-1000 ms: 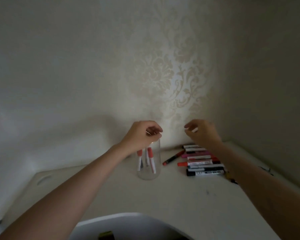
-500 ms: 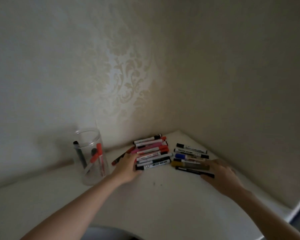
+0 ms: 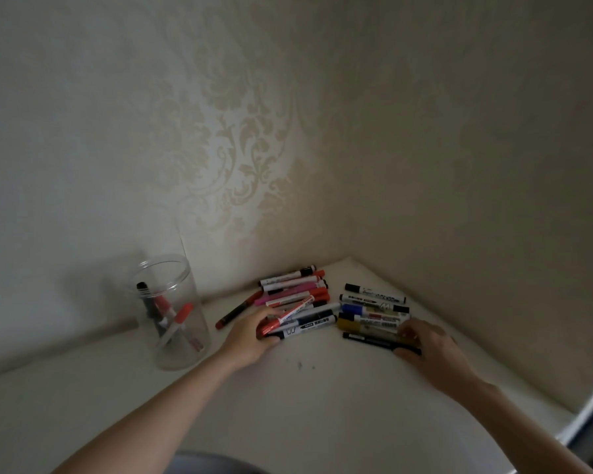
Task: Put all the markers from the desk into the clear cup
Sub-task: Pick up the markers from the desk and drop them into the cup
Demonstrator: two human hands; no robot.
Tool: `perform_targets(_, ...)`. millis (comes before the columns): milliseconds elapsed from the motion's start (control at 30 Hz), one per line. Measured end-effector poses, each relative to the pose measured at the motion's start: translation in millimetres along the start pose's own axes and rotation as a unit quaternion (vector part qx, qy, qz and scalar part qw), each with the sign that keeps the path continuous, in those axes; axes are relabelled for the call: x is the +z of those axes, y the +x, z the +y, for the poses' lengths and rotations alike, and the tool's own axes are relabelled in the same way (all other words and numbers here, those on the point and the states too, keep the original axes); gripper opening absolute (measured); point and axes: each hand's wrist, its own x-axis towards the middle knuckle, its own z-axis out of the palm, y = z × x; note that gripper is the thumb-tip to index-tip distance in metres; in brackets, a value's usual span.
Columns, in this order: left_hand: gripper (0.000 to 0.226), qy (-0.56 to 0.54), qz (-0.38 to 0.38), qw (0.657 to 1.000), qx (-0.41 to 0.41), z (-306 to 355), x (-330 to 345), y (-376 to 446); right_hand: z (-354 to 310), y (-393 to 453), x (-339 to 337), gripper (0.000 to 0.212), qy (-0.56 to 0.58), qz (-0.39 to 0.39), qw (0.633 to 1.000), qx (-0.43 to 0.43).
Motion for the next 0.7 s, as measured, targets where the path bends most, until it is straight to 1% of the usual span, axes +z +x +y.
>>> perform_targets(100,0.05,-0.013,-0.011,1.0,-0.001,0,1,-1,1,-2,1,0.036,-0.021,-0.004,1.0,-0.004)
perform_targets(300,0.047,0.008,-0.018,1.0,0.02,1,5,-5,-4,-6,-3,0.036,-0.013,-0.012,1.0,-0.002)
perform_targets(367,0.05,0.009,-0.03,0.999,0.022,1,6,-6,-6,-8,-2,0.037,0.008,0.0,1.0,0.003)
perform_targets(533,0.049,-0.037,-0.043,0.998,0.021,1,3,-12,-11,-13,-1,0.035,0.047,0.034,0.998,0.018)
perform_targets(600,0.049,-0.05,-0.033,0.998,0.031,0,2,-16,-13,-13,1,0.033,0.065,0.056,0.996,0.024)
perform_targets(700,0.048,-0.054,-0.01,0.998,0.038,-4,2,-17,-20,-13,-1,0.028,0.136,0.077,0.987,0.047)
